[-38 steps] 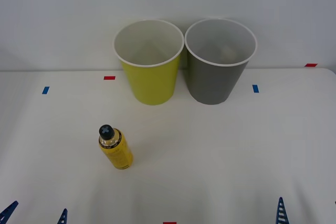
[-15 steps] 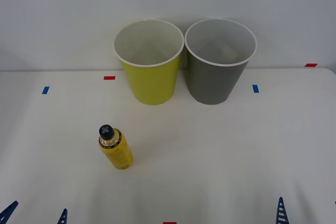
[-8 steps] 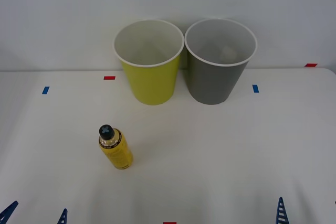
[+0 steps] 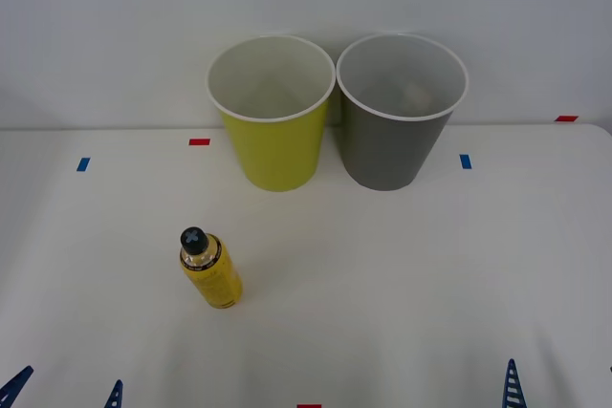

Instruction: Put cans in the gray bin and PET bottles in the light green bin.

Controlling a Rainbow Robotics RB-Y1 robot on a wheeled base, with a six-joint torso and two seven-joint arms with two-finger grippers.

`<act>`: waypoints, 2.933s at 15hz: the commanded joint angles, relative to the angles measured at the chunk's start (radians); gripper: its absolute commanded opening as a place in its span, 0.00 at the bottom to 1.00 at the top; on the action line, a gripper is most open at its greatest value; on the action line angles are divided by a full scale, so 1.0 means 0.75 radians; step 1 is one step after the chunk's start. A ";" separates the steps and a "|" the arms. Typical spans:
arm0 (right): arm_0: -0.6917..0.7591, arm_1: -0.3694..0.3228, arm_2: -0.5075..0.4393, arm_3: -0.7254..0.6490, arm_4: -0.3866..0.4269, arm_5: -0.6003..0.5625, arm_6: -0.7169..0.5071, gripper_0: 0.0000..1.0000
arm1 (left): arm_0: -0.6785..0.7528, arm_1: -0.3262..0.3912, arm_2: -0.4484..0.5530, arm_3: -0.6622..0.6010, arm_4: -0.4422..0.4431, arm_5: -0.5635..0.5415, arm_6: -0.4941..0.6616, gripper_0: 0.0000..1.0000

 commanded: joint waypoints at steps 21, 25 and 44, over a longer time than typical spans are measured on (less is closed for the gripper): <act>0.000 0.000 0.000 0.000 0.000 0.000 0.000 1.00 | -0.485 0.452 -0.278 0.348 0.155 -0.264 -0.057 1.00; 0.000 0.000 0.000 0.000 0.000 0.000 0.000 1.00 | -0.597 0.503 -0.329 0.358 0.160 -0.219 -0.072 1.00; 0.000 0.000 0.000 0.000 0.000 0.000 0.000 1.00 | -1.164 0.618 -0.661 0.507 0.458 -0.098 -0.084 1.00</act>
